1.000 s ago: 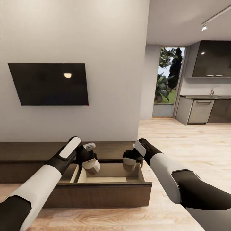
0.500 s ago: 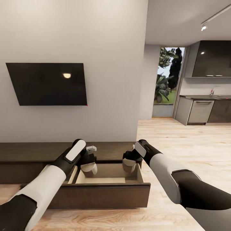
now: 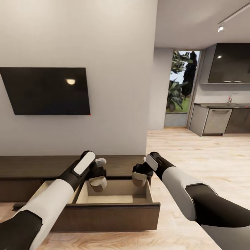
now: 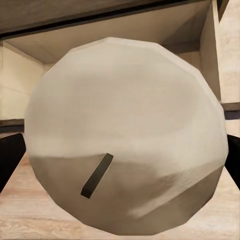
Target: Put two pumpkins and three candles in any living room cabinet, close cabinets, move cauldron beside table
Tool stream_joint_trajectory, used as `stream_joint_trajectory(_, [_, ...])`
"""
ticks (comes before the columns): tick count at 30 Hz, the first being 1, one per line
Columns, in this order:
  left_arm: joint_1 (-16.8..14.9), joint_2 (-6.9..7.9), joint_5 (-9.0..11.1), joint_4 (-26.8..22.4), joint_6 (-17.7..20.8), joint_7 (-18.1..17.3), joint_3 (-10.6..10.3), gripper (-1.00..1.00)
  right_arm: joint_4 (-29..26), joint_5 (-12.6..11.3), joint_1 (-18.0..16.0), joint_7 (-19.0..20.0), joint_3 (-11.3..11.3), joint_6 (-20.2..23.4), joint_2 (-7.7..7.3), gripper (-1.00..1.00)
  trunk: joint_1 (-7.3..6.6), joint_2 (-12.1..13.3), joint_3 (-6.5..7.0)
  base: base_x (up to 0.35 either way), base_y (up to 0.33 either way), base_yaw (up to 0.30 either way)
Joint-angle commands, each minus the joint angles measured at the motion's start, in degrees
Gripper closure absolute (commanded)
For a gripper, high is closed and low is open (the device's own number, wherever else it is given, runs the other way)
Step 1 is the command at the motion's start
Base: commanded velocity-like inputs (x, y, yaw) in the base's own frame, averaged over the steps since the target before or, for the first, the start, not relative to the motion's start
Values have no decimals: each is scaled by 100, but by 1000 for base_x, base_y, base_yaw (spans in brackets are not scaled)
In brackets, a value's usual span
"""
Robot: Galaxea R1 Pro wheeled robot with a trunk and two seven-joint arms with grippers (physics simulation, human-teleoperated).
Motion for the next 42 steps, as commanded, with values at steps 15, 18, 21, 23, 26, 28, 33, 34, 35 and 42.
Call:
stream_joint_trajectory(15, [-5, -96, -148, 364, -6, -461, -223, 100, 62, -58, 0, 11, 36, -103, 0, 100, 0, -3, -7, 76, -66, 0])
stream_joint_trajectory(18, [-5, -94, -258, 417, -12, -569, -235, 100, 46, -53, 4, 218, 39, -197, 0, 100, 0, -3, -7, 67, 27, 0])
stream_joint_trajectory(21, [-5, -89, -306, 436, -14, -672, -240, 100, 62, -39, 6, 423, 40, -344, 0, 100, 0, -3, -7, 20, 8, 0])
stream_joint_trajectory(23, [-5, -89, -316, 440, -15, -697, -241, 100, 66, -35, 4, 467, 40, -380, 0, 100, 0, -3, -5, 6, 2, -22])
stream_joint_trajectory(26, [-5, -88, -321, 442, -15, -710, -241, 100, 68, -33, 6, 497, 41, -395, 0, 100, 0, -3, 6, 2, 1, -147])
stream_joint_trajectory(28, [-5, -88, -321, 442, -15, -712, -242, 100, 68, -33, 4, 503, 41, -398, 0, 100, 0, -3, 15, 0, 0, -225])
stream_joint_trajectory(33, [-5, -84, -327, 442, -15, -713, -242, 100, 68, -33, 6, 512, 41, -391, 0, 100, 0, -3, 43, 0, 0, -236])
stream_joint_trajectory(34, [-5, -84, -326, 442, -15, -713, -242, 100, 68, -33, 6, 513, 41, -389, 0, 100, 0, -3, 50, 0, 0, -230])
stream_joint_trajectory(35, [-5, -82, -325, 442, -15, -713, -242, 100, 68, -33, 6, 514, 41, -383, 0, 100, 0, -3, 55, 0, 0, -208])
stream_joint_trajectory(42, [-5, -79, -327, 442, -20, -714, -235, 100, 68, -36, 6, 517, 41, -324, 0, 100, 0, -3, 65, 74, 109, -44])
